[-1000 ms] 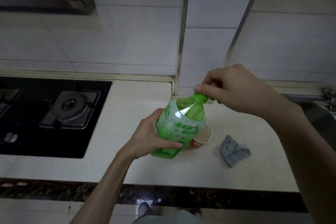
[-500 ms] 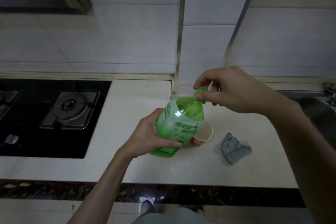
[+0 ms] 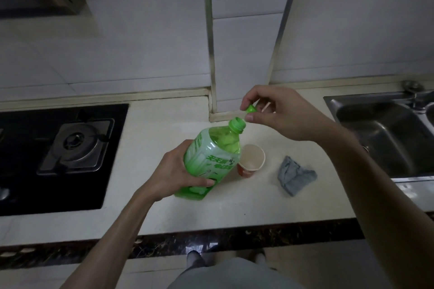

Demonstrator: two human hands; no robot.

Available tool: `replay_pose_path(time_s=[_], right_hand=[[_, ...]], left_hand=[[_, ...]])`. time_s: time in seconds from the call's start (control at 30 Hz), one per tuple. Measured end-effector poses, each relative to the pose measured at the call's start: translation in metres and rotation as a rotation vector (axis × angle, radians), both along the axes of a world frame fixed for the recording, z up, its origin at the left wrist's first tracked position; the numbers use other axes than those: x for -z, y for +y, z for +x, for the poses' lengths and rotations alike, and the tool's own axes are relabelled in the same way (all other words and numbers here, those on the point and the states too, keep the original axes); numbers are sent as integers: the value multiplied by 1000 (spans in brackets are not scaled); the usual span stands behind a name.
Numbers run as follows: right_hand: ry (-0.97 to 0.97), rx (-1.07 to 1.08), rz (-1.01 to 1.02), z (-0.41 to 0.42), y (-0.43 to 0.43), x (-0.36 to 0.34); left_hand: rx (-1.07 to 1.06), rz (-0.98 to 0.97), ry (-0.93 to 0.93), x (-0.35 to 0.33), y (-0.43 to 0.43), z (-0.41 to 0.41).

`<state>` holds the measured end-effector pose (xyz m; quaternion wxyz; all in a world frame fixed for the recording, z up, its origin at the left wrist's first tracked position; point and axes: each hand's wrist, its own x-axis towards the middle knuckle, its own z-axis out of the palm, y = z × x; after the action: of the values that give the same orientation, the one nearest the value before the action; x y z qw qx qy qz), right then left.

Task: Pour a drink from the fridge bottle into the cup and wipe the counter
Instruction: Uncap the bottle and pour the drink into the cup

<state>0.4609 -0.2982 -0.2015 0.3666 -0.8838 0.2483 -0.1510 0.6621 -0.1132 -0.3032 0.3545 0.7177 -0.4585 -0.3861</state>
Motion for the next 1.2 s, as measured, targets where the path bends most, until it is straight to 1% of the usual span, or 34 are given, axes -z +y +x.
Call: replay_pose_path(time_s=[0.13,0.27,0.5,0.77,1.2], right_hand=[[-35,161,-9,-12,-13,20],[21,253,56,-26,-22,47],[127,354,208,-40,-19,91],[204,384,277,-53,-16,124],[238,382,298,-66,-15,136]], left_hand=[[-1,22,-5,10,-2,-2],[6,62,-46,21,-7,-3],[71,125,-156,35,-16,-5],[102,182,-225,50,-25,-5],[129,270,-280,63,-28,-6]])
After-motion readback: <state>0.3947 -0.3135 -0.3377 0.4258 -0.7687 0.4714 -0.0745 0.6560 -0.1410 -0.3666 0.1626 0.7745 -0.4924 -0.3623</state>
